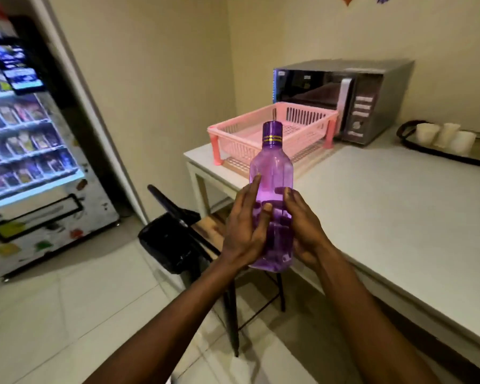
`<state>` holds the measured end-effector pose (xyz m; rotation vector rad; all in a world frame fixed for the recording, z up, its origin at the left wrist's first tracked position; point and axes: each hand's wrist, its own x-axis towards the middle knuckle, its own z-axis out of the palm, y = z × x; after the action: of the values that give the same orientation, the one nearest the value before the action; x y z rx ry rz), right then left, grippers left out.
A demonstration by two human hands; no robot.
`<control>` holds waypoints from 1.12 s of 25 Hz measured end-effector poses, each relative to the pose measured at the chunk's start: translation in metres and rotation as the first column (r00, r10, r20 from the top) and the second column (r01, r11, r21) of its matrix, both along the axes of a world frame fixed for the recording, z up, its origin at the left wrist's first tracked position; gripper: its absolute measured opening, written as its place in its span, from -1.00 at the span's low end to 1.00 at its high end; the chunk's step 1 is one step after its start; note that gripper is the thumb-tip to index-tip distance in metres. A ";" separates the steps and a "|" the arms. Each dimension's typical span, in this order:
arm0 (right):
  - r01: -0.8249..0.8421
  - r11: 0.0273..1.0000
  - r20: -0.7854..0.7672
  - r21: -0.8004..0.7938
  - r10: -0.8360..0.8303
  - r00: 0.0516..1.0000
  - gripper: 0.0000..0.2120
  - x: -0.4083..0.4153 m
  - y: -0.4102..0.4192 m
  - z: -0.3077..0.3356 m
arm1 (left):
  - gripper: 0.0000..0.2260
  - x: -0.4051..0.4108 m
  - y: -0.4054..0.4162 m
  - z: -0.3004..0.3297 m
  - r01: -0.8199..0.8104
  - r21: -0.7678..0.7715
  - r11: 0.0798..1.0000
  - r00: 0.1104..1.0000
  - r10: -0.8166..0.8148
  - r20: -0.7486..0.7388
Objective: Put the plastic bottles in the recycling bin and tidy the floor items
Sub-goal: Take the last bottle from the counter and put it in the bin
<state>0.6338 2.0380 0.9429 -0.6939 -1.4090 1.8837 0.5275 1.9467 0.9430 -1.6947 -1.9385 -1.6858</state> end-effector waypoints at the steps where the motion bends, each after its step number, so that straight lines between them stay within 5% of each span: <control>1: -0.054 0.998 -0.040 -0.015 0.054 0.998 -0.63 -0.024 -0.014 -0.002 | -0.47 -0.020 -0.019 0.000 -0.055 0.007 0.998 0.998 0.055 0.036; 9: -0.406 0.913 -0.077 -0.046 0.402 0.912 -0.69 -0.176 -0.094 -0.010 | -0.48 -0.153 -0.128 -0.010 -0.268 -0.009 0.963 0.882 0.249 0.400; 15: -0.567 0.824 0.021 -0.004 0.567 0.824 -0.67 -0.277 -0.105 -0.023 | -0.53 -0.245 -0.160 -0.024 -0.404 -0.030 0.914 0.771 0.358 0.527; 24: -0.516 0.824 0.063 -0.235 0.543 0.838 -0.70 -0.405 -0.122 -0.069 | -0.60 -0.368 -0.165 -0.065 -0.446 -0.234 0.864 0.505 0.458 0.732; 28: -0.414 0.856 0.104 -0.311 0.464 0.880 -0.73 -0.451 -0.129 -0.086 | -0.62 -0.413 -0.172 -0.080 -0.267 -0.199 0.943 0.497 0.312 0.810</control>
<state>0.1828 1.9093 0.8567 -0.7293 -1.5235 2.4726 0.1143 1.7745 0.8627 -0.4055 -2.3882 -2.5632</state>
